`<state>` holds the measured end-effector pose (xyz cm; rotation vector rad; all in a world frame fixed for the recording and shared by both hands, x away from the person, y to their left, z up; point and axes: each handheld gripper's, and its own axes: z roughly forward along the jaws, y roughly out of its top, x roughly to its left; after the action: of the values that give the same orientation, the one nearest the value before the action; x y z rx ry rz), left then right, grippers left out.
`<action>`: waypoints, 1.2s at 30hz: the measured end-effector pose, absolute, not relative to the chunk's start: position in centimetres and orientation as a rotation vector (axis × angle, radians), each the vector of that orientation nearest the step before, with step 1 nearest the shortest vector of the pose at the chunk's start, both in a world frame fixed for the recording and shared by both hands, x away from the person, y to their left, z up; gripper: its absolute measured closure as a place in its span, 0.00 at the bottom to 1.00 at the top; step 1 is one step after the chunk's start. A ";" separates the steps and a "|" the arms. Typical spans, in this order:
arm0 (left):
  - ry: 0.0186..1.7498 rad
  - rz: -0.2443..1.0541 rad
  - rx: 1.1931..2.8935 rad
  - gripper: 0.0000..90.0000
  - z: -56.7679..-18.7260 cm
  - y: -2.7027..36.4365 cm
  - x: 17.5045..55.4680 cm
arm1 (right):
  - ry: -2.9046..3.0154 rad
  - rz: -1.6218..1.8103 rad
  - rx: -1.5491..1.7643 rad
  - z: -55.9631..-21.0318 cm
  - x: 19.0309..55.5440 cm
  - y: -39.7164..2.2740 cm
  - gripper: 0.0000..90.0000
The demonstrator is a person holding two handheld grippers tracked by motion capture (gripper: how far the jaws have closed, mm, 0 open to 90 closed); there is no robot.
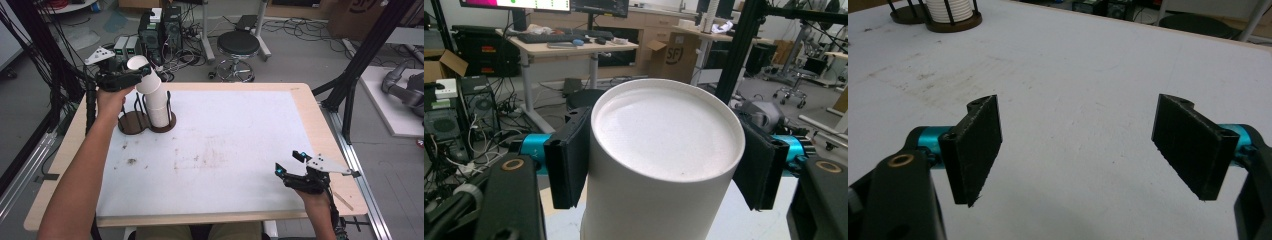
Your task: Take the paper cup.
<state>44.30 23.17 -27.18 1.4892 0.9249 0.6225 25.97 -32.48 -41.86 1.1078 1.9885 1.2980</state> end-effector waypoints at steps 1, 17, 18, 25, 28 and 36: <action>0.917 0.628 1.491 0.36 -26.9 23.3 44.1 | 1.989 1.299 1.110 -41.9 26.0 -32.5 0.23; 0.824 0.609 1.470 0.37 -23.3 24.7 40.2 | 1.999 1.295 1.100 -41.8 26.0 -32.2 0.23; 0.801 0.597 1.478 0.37 -23.1 24.6 39.6 | 1.999 1.297 1.104 -41.8 26.0 -32.2 0.23; 0.720 0.554 1.537 0.37 -23.1 23.6 37.6 | 2.007 1.299 1.097 -41.8 26.0 -32.0 0.23; 0.673 0.511 1.569 0.37 -23.6 22.8 36.7 | 2.008 1.306 1.093 -41.7 26.0 -31.9 0.23; 0.562 0.434 1.651 0.37 -26.3 19.9 34.7 | 2.041 1.344 1.063 -41.6 26.2 -30.9 0.23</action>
<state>34.69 19.88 -26.31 1.6513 0.5622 0.4338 26.22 -30.92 -41.57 1.0630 2.0410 1.3436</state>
